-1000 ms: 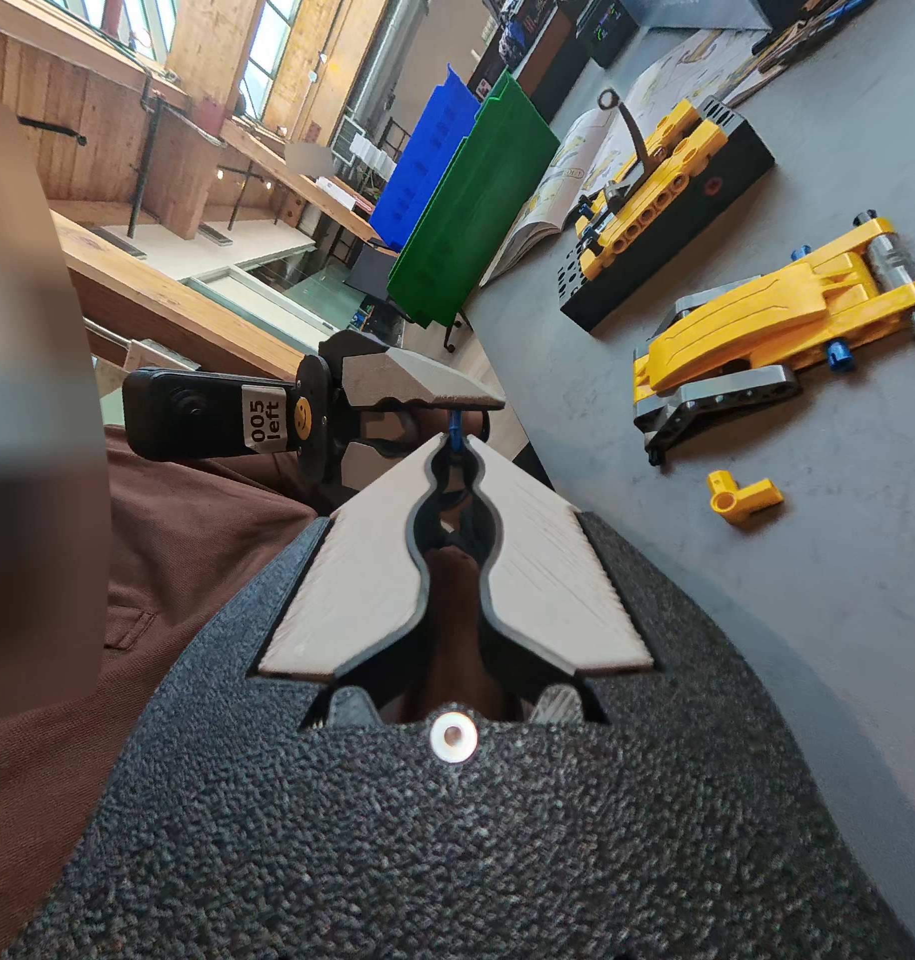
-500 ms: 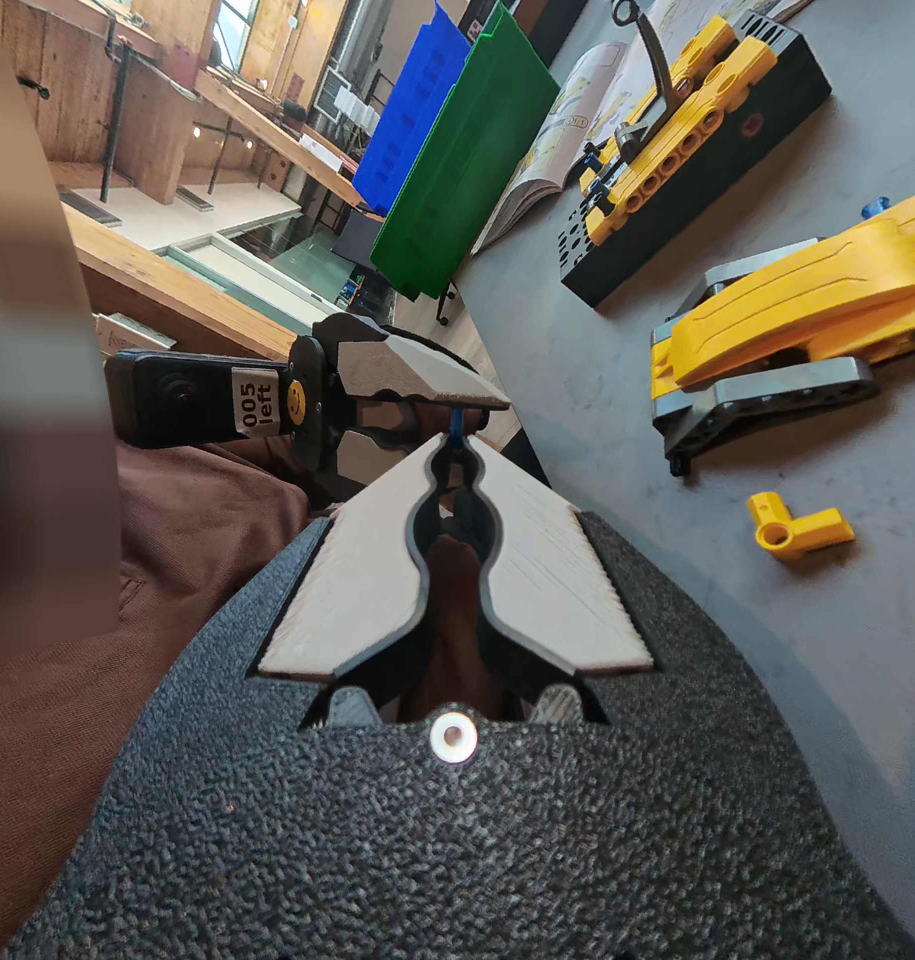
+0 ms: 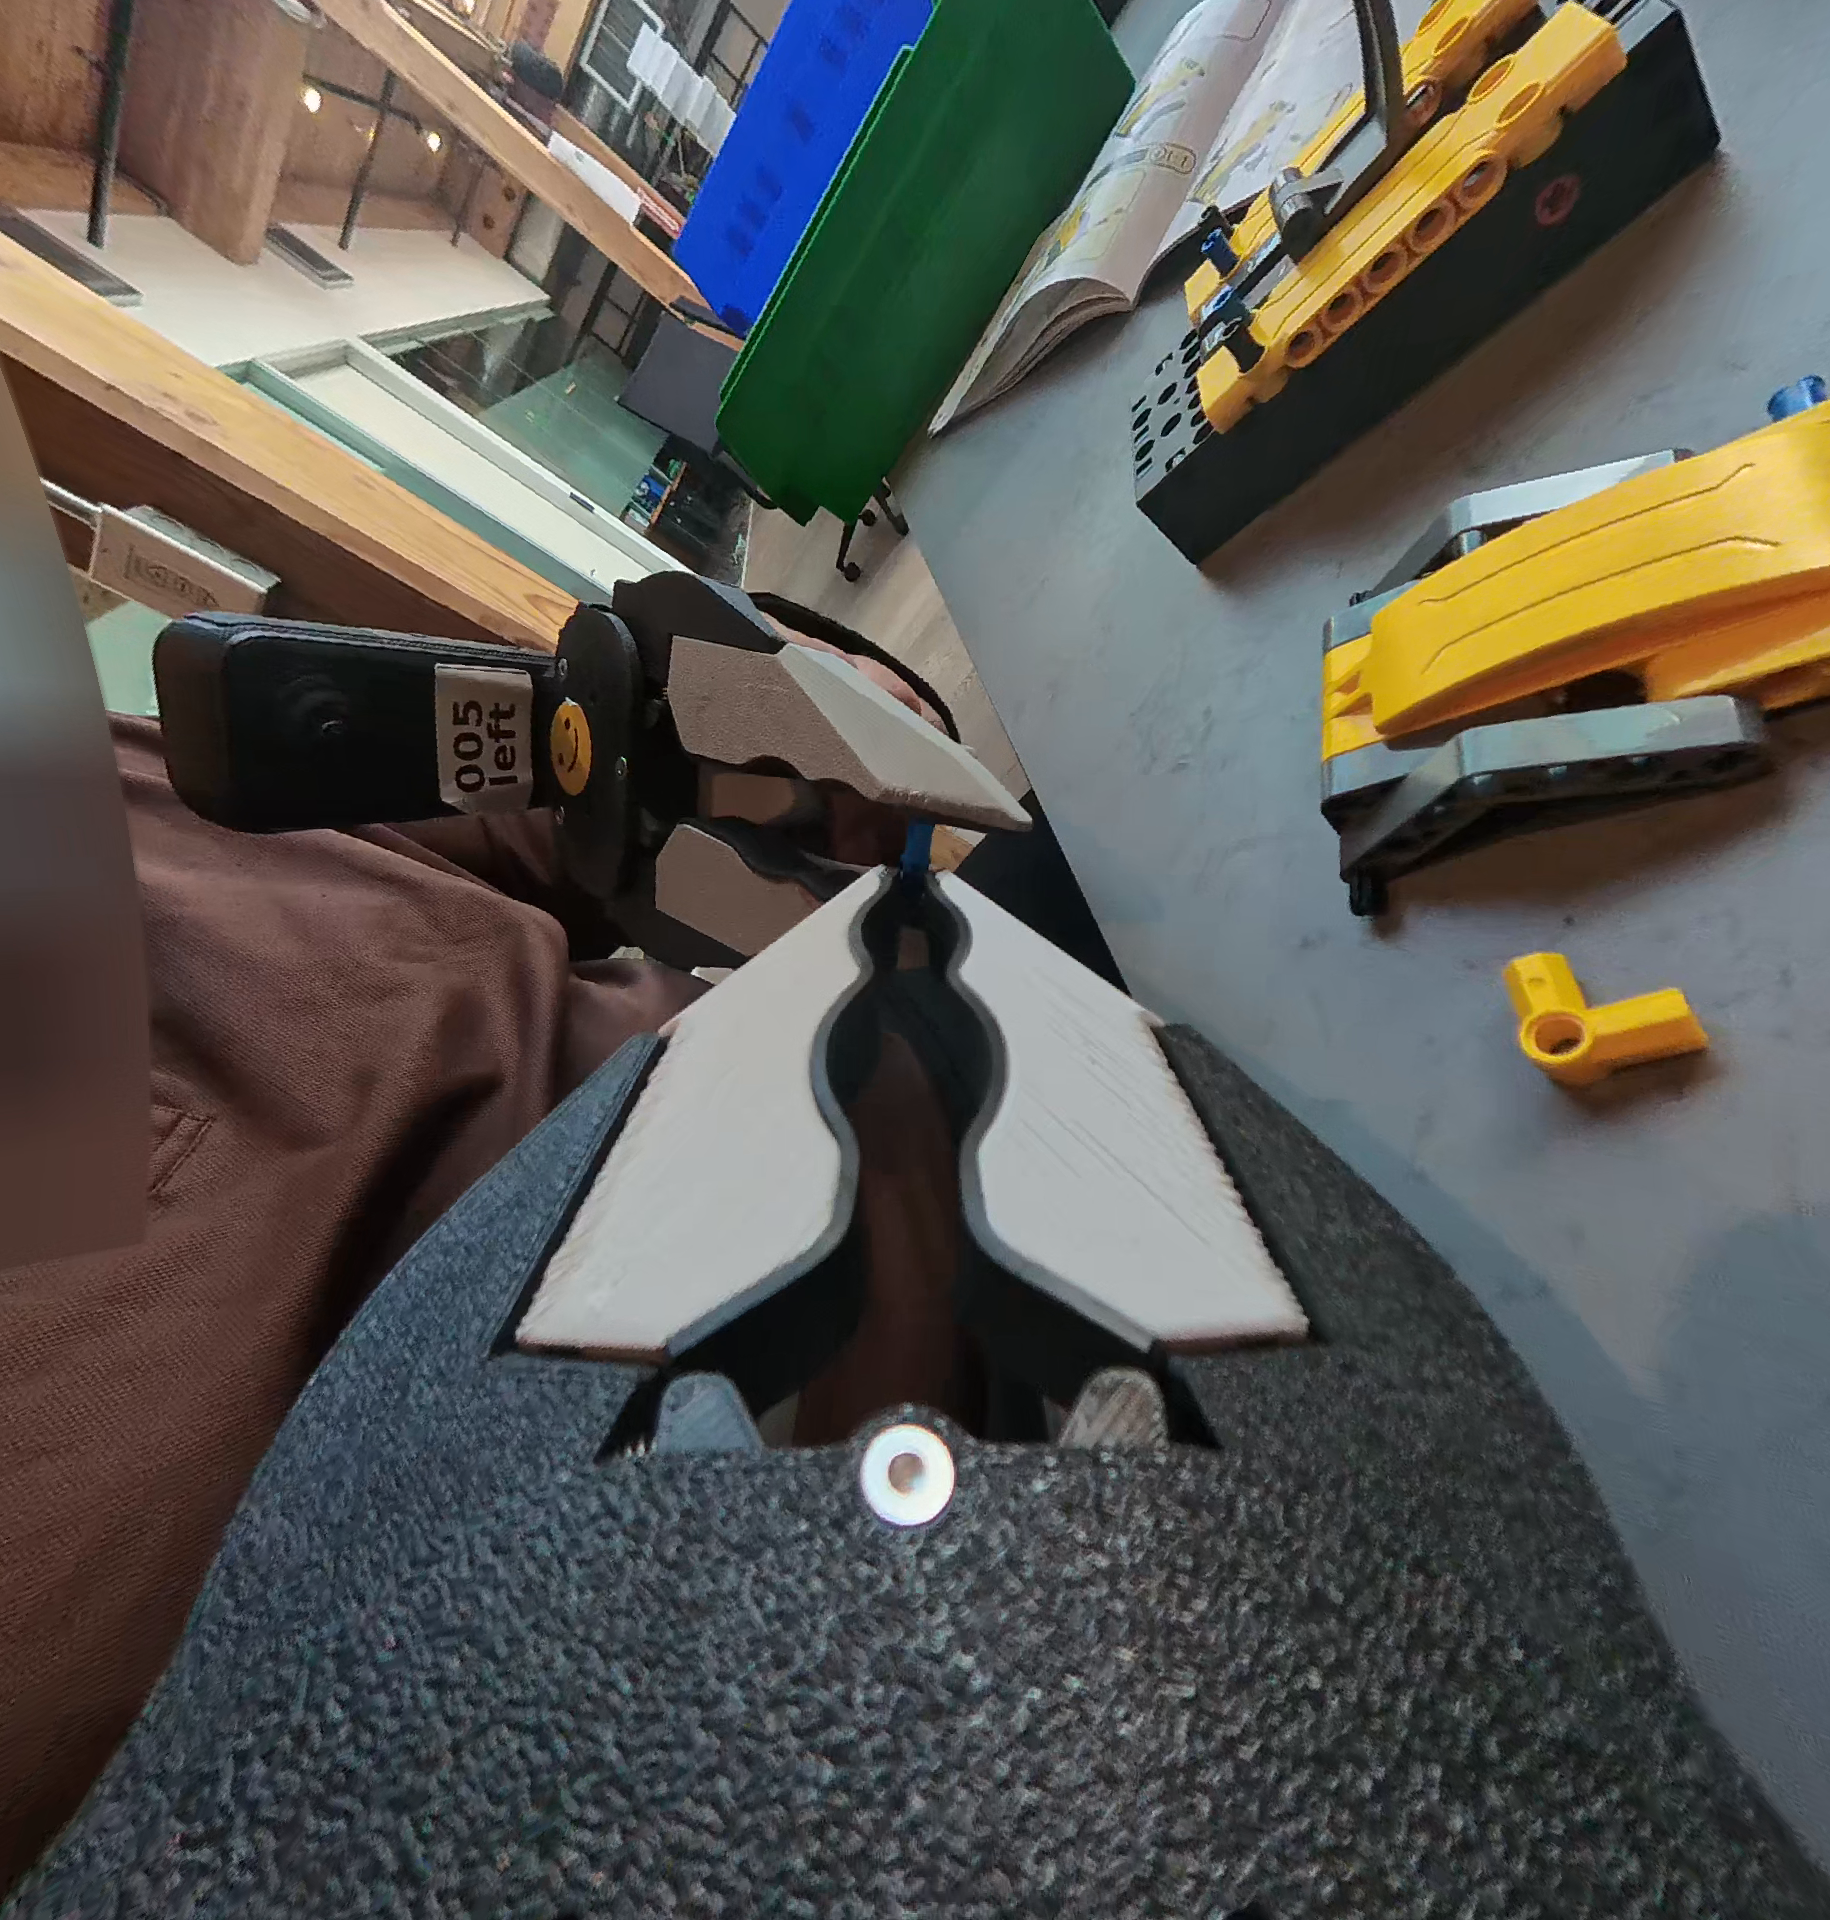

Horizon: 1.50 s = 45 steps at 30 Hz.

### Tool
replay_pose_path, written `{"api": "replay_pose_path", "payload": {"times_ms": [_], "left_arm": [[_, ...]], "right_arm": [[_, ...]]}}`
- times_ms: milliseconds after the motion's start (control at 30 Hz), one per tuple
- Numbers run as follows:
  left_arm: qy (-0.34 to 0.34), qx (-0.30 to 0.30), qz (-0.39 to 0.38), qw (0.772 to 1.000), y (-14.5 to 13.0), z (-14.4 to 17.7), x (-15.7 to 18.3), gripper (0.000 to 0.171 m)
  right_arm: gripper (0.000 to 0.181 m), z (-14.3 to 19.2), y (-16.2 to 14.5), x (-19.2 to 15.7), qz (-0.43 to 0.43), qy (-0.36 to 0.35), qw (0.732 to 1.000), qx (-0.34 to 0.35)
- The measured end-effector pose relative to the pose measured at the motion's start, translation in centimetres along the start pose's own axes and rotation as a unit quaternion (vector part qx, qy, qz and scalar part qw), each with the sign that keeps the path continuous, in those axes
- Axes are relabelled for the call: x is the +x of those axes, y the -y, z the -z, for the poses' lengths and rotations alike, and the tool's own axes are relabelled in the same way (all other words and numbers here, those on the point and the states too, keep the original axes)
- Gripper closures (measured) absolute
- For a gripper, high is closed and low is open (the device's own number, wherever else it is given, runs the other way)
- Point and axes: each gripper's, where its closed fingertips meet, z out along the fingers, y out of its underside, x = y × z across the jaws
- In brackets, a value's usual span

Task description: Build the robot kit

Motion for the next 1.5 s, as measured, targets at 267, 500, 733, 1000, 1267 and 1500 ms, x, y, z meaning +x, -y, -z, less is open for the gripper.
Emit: {"api": "replay_pose_path", "payload": {"times_ms": [267, 500, 733, 1000, 1267, 1500], "left_arm": [[-0.005, -0.004, -0.004, 1.0, -0.4, 0.0, 0.3, 0.157], [-0.011, -0.005, 0.01, 1.0, -0.8, 0.1, 0.5, 0.158], [-0.018, -0.008, 0.02, 1.0, -1.3, -0.1, 0.9, 0.157], [-0.023, -0.01, 0.005, 1.0, -1.5, -0.2, 1.3, 0.158], [-0.022, -0.009, 0.0, 1.0, -1.5, -0.1, 1.3, 0.158], [-0.019, -0.004, 0.0, 1.0, -1.3, 0.1, 1.1, 0.158]], "right_arm": [[0.178, -0.2, -0.3, 0.2, 0.009, -0.006, 1.0, -0.013], [0.177, -0.4, -0.6, 0.5, 0.037, -0.031, 0.998, -0.029], [0.178, -0.6, -1.1, 1.1, 0.044, -0.04, 0.997, -0.045], [0.178, -0.6, -1.5, 1.2, 0.043, -0.035, 0.997, -0.055], [0.177, -0.7, -1.5, 1.1, 0.038, -0.027, 0.998, -0.054], [0.177, -0.7, -1.3, 0.9, 0.026, -0.011, 0.999, -0.046]]}}
